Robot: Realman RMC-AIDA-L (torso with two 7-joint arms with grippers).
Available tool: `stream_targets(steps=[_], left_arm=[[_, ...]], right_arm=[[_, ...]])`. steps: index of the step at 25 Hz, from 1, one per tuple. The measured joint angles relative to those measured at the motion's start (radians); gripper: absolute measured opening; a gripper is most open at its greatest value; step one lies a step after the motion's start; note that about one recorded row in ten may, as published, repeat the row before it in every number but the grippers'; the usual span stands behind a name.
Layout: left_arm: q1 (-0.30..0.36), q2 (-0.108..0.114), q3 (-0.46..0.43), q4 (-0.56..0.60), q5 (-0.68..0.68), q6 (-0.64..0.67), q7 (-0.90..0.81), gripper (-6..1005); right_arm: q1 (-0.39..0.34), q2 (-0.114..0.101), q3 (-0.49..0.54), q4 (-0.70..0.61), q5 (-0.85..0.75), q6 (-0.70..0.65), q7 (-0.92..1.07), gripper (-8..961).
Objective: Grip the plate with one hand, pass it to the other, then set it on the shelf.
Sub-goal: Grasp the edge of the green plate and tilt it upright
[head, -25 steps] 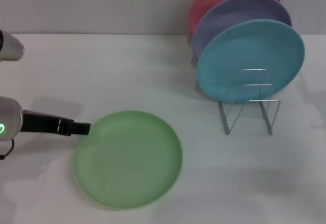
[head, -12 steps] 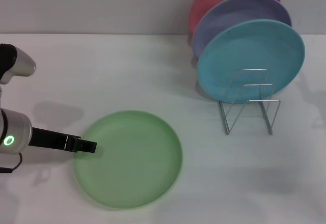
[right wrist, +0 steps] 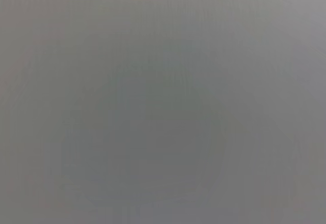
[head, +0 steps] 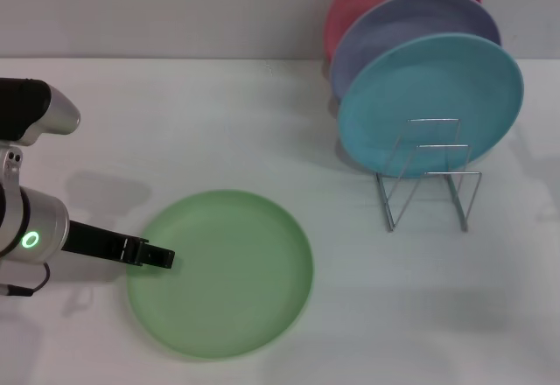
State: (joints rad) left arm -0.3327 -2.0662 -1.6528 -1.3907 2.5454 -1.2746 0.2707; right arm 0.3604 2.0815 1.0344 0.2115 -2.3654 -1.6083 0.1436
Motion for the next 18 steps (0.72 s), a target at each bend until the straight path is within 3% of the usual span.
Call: stream_targets(steps=[6,9,18], left_arm=[[-0.001,0.0,0.0,0.0,0.001,0.0,-0.001,812],[-0.045,0.004,0.012,0.041,0.017,-0.024,0.005,811],[-0.066,0.0,0.047,0.058,0.073,-0.006,-0.005,665]], right_arm=[[0.001,0.0,-0.003,0.0,0.0,0.001,0.0,817],[0.002,0.0,-0.005,0.0,0.0,0.001,0.0,817],[0.008,0.0,-0.007,0.0,-0.006,0.004,-0.002,817]])
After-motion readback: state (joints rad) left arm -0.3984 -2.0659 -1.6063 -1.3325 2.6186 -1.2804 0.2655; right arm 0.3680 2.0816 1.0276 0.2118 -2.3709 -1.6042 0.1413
